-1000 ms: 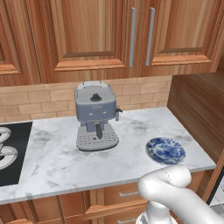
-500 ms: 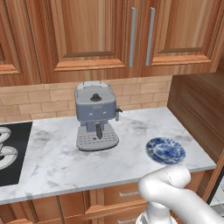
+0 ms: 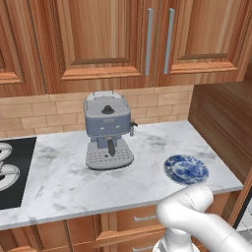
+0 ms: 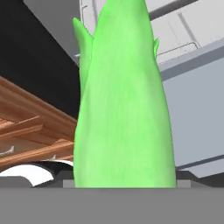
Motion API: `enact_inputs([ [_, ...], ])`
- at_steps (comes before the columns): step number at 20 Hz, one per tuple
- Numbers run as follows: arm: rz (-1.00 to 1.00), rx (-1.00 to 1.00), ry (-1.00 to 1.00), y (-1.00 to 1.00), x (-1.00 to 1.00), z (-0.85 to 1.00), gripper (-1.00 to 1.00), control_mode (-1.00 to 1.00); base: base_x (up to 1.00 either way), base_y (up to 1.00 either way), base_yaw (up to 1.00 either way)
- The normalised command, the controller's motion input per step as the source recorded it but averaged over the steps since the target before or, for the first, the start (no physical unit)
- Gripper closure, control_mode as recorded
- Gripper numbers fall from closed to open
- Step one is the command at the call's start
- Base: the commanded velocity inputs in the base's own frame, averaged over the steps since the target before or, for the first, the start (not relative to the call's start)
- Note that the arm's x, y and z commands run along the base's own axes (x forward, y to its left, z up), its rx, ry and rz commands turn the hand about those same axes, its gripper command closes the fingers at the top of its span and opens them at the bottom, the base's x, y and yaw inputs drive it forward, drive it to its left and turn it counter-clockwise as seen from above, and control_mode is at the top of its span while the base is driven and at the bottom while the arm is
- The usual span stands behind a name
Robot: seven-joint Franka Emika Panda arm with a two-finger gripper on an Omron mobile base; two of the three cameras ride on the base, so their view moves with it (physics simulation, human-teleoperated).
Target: Place the corn on the bottom rack of the oven.
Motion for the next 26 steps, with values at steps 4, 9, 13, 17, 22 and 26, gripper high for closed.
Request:
enact_inputs([
  [4, 0.0, -0.14, -0.05, -0.68, 0.11, -0.34, 1.0, -1.0, 0.0, 0.0, 0.0],
  [9, 0.0, -0.19, 0.0, -0.68, 0.29, -0.3, 1.0, -1.0, 0.0, 0.0, 0.0],
  [13, 0.0, -0.16, 0.01, -0.51, 0.23, -0.33, 1.0, -1.0, 0.0, 0.0, 0.0],
  [17, 0.0, -0.14, 0.05, -0.4, 0.18, -0.51, 1.0, -1.0, 0.0, 0.0, 0.0],
  [22, 0.0, -0.04, 0.12, -0.21, 0.08, -0.39, 1.0, -1.0, 0.0, 0.0, 0.0],
  [26, 0.0, 0.0, 0.11, -0.06, 0.0, -0.32, 1.0, -1.0, 0.0, 0.0, 0.0],
])
